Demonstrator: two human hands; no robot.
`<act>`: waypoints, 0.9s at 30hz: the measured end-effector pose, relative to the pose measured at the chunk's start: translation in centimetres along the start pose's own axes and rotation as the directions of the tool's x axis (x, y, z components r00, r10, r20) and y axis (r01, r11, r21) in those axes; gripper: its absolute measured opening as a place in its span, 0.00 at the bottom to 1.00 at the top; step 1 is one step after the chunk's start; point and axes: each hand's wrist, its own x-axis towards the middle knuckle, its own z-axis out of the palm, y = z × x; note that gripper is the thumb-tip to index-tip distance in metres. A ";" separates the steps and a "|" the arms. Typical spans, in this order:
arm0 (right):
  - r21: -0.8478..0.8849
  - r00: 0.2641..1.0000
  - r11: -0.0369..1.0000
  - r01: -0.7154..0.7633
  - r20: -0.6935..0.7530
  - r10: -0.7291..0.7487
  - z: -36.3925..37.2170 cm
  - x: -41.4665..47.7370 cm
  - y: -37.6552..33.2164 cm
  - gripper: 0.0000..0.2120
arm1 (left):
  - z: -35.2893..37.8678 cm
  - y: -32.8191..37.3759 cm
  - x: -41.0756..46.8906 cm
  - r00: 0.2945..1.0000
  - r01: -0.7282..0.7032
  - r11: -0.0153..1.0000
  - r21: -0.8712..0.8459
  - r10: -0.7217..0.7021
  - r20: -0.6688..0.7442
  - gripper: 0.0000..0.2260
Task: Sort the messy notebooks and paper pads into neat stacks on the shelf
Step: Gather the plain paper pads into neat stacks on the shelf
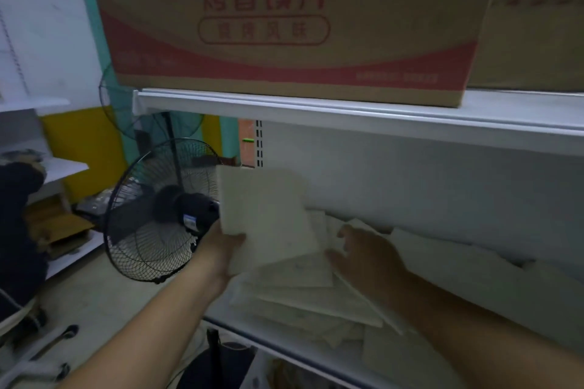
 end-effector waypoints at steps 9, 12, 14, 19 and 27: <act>-0.005 0.957 0.970 -0.245 0.157 0.242 4.1 2.8 -4.6 0.57 | -7.5 -0.4 -1.1 0.994 0.076 0.997 -0.012 -0.074 0.083 0.23; 0.192 0.924 0.918 -0.346 0.238 0.299 2.9 3.5 -3.6 0.48 | -8.1 -0.3 -1.6 0.989 0.087 0.996 0.013 -0.088 0.116 0.26; 0.383 0.932 0.854 -0.353 0.228 0.283 2.1 3.7 -2.7 0.34 | -8.5 0.0 -1.6 0.991 0.078 0.997 0.005 -0.078 0.106 0.26; 0.762 0.960 0.608 -0.224 0.064 0.274 -0.6 2.5 1.2 0.15 | -8.6 0.3 -0.9 0.999 -0.021 0.999 0.041 0.020 0.033 0.19; 0.939 0.956 0.292 -0.182 0.099 0.277 -1.8 -1.8 1.6 0.10 | 1.0 -1.5 -1.2 0.956 0.017 0.998 0.057 -0.033 0.291 0.18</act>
